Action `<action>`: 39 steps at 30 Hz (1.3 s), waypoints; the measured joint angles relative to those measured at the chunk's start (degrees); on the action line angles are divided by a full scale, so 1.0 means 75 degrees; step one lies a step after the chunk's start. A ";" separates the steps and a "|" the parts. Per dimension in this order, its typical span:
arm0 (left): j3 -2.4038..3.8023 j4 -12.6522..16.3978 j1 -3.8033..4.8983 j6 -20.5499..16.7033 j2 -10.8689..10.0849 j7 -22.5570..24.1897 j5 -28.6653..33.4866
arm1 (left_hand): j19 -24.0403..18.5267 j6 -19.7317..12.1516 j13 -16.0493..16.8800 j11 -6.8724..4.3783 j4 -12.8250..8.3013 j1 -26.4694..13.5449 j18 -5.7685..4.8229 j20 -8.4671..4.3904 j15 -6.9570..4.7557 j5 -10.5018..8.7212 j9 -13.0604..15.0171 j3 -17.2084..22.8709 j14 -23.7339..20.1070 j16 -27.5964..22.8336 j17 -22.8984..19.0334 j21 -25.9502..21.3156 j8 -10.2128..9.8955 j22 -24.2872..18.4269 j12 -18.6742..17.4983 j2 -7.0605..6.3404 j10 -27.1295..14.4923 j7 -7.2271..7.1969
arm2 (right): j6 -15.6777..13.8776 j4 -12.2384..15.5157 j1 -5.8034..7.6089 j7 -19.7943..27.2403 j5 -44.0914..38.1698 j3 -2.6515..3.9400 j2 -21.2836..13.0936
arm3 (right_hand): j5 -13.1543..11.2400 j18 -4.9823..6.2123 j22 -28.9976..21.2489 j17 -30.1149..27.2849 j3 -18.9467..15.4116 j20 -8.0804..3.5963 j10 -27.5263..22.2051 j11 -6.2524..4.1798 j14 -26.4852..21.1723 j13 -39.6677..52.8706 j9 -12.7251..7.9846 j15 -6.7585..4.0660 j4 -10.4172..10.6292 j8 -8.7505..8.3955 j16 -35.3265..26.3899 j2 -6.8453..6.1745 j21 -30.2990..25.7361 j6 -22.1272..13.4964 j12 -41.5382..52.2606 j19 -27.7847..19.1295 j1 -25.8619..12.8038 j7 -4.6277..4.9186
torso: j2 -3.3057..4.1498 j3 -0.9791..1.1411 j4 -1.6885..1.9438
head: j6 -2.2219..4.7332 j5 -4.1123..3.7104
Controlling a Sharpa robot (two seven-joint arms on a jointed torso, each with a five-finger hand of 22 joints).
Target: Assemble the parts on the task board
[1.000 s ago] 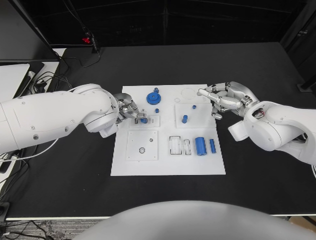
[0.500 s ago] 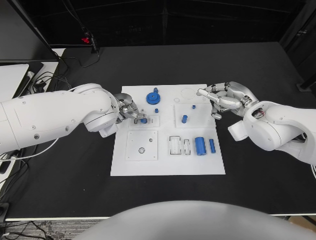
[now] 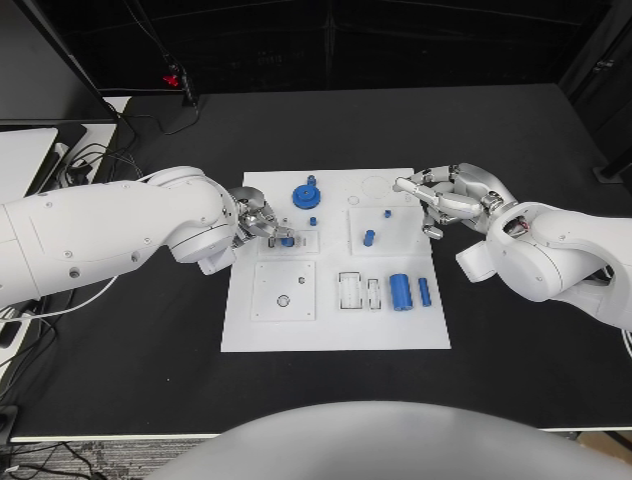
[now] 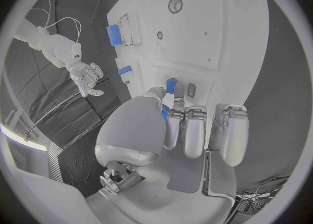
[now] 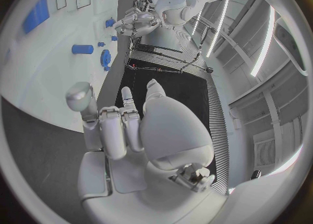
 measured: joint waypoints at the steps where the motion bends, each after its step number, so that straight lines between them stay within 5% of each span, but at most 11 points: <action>1: -0.0001 -0.0001 -0.0002 0.0002 0.0001 0.0000 0.0000 | 0.0000 0.0000 0.0000 0.0000 0.0002 -0.0059 0.0000 0.0000 0.0000 -0.0011 -0.0003 -0.0017 0.0000 0.0000 0.0000 0.0000 0.0000 0.0000 0.0000 0.0004 0.0000 0.0000 | 0.0000 0.0000 0.0000 -0.0001 0.0000 0.0000 0.0000 | 0.0000 0.0000 0.0000 0.0000 0.0000 0.0000 0.0000 0.0000 0.0000 0.0000 0.0000 0.0000 0.0000 0.0000 0.0000 0.0000 0.0000 0.0000 0.0000 0.0000 0.0000 0.0000 | 0.0000 0.0000 0.0001 | 0.0000 0.0000; 12: -0.0003 -0.0018 -0.0006 -0.0003 0.0023 0.0025 0.0000 | 0.0000 0.0000 0.0000 0.0000 -0.0003 -0.1331 0.0000 0.0000 0.0000 -0.0930 -0.0037 -0.0624 0.0001 0.0000 0.0000 0.0000 -0.0035 0.0000 0.0000 0.0208 0.0000 0.0000 | 0.0000 -0.0001 0.0000 -0.0006 0.0000 0.0000 0.0000 | 0.0000 0.0000 0.0000 0.0000 0.0000 0.0000 0.0000 0.0000 0.0000 0.0000 0.0000 0.0000 0.0000 0.0000 0.0000 0.0007 0.0000 0.0000 0.0004 0.0000 0.0007 0.0000 | -0.0004 -0.0001 0.0002 | 0.0000 -0.0019; 39: -0.0002 0.0080 -0.0005 -0.0211 -0.0135 0.0225 0.0005 | 0.0000 -0.0105 0.0000 0.0000 -0.0017 -0.1384 0.0000 0.0000 0.0001 -0.0990 0.0165 -0.0760 0.0001 0.0000 0.0000 0.0000 0.0121 0.0000 0.0000 0.0262 0.0000 0.0034 | 0.0004 -0.0026 -0.0001 -0.0025 0.0000 0.0000 0.0024 | 0.0000 0.0000 0.0000 0.0000 0.0000 0.0000 0.0000 0.0000 0.0000 0.0001 0.0000 0.0000 0.0000 0.0000 0.0000 0.0046 0.0000 0.0000 0.0001 0.0000 0.0046 0.0000 | -0.0007 0.0001 0.0002 | 0.0000 0.0004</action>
